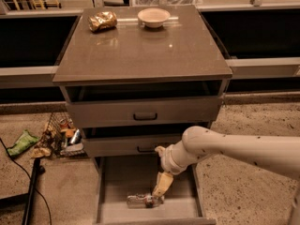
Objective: Pick water bottle from bottom drawer and place on counter
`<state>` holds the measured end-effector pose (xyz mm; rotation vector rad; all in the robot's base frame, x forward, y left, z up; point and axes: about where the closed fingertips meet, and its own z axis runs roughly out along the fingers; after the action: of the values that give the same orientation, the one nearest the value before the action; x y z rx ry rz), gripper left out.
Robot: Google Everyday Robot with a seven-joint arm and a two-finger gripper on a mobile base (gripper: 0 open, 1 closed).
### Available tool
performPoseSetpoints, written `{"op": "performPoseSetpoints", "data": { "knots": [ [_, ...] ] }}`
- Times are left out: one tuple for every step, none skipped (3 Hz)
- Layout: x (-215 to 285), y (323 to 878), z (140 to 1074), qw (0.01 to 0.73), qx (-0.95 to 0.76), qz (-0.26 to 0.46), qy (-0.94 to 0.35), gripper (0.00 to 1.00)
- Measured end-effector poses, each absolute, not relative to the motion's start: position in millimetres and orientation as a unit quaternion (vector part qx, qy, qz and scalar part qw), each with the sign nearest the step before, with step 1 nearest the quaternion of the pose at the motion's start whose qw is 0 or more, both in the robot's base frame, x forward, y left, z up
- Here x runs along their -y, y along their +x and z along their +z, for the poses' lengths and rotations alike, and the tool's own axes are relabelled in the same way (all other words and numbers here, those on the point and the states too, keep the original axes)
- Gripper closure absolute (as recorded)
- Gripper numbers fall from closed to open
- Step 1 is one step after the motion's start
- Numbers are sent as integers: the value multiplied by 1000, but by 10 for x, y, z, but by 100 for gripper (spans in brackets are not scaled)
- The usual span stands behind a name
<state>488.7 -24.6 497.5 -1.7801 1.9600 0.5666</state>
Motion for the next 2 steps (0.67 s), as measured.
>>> {"op": "performPoseSetpoints", "data": {
  "knots": [
    [-29, 4966, 4318, 209, -710, 240, -628, 0],
    [-376, 4920, 3657, 209, -707, 273, -618, 0]
  ]
}}
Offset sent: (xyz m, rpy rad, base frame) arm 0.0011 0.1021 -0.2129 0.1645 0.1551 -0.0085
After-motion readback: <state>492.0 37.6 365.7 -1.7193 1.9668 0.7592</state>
